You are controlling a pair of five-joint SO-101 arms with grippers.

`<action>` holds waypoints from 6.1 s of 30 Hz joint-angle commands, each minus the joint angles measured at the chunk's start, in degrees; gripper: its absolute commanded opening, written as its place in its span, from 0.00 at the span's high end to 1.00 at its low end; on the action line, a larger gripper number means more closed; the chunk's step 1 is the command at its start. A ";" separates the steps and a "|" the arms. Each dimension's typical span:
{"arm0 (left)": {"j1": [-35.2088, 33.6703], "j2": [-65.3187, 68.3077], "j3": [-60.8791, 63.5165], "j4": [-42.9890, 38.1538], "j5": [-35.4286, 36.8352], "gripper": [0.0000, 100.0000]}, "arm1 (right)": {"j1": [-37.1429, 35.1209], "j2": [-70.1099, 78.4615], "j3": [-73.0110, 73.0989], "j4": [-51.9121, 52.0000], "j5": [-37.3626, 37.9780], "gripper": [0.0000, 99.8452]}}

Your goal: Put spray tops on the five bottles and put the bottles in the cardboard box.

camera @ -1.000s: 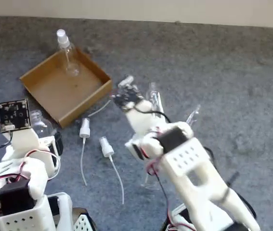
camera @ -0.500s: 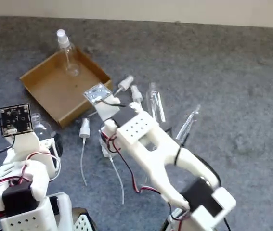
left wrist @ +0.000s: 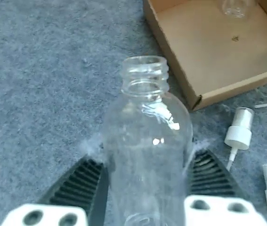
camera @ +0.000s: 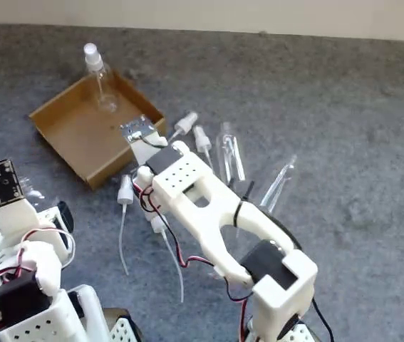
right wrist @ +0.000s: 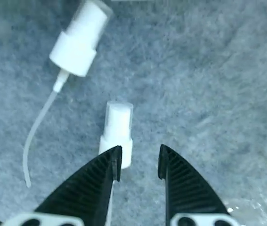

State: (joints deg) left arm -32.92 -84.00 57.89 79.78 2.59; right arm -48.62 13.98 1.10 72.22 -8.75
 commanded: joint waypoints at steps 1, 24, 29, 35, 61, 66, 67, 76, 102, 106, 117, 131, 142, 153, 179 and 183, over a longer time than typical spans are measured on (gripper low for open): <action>-3.38 0.04 -0.31 -1.05 -0.53 0.95 | -2.33 0.40 -4.79 -0.13 -1.76 0.88; -8.57 -0.04 -0.31 -0.97 -0.53 0.95 | -4.26 10.95 -4.97 -3.12 -5.80 0.88; -8.48 -0.04 -0.22 -0.97 -0.53 0.95 | -4.00 11.12 -4.88 -3.91 -5.71 0.94; -8.22 -0.04 -0.22 -1.32 -0.53 0.95 | -0.92 10.86 -4.88 -3.74 -5.63 1.00; 22.29 -0.04 -0.22 -14.07 -0.18 0.95 | 22.90 -38.73 -4.88 6.29 12.04 0.99; 28.44 -0.04 -0.22 -16.97 -0.18 0.95 | 25.54 -49.01 -4.53 6.11 15.30 0.99; 29.76 -0.04 -0.22 -17.67 -0.18 0.95 | 25.89 -50.86 -4.35 6.02 15.21 0.99; 44.88 -0.04 -0.22 -24.09 -0.18 0.95 | 26.24 -64.48 -4.26 5.93 15.21 0.99; 71.60 -0.04 28.70 -73.58 -0.09 0.96 | 26.33 -77.93 -4.18 -4.09 15.21 0.99; 71.69 -0.04 30.64 -76.40 0.00 0.96 | 26.33 -77.85 -2.59 -7.43 15.21 0.99; 76.00 -0.04 30.99 -77.01 7.03 0.96 | 25.89 -78.37 12.88 -18.15 15.12 0.99; 78.02 -0.04 33.71 -77.10 6.68 0.96 | 26.07 -78.55 12.79 -22.37 15.21 0.99; 78.02 -0.04 33.54 -77.10 6.68 0.96 | 25.80 -78.46 6.46 -13.32 15.21 0.99; 78.29 -0.04 33.71 -77.10 6.68 0.96 | 21.14 -78.46 6.73 -13.58 15.56 0.99; 78.02 -0.04 33.10 -77.19 6.68 0.96 | 17.10 -78.55 25.80 -7.16 15.56 0.99; 78.02 -0.04 33.10 -77.19 6.68 0.96 | 17.01 -78.55 25.63 -0.84 15.65 0.99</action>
State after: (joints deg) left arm 44.53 -83.30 92.18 4.09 9.01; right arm -30.59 -63.82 27.65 67.56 6.29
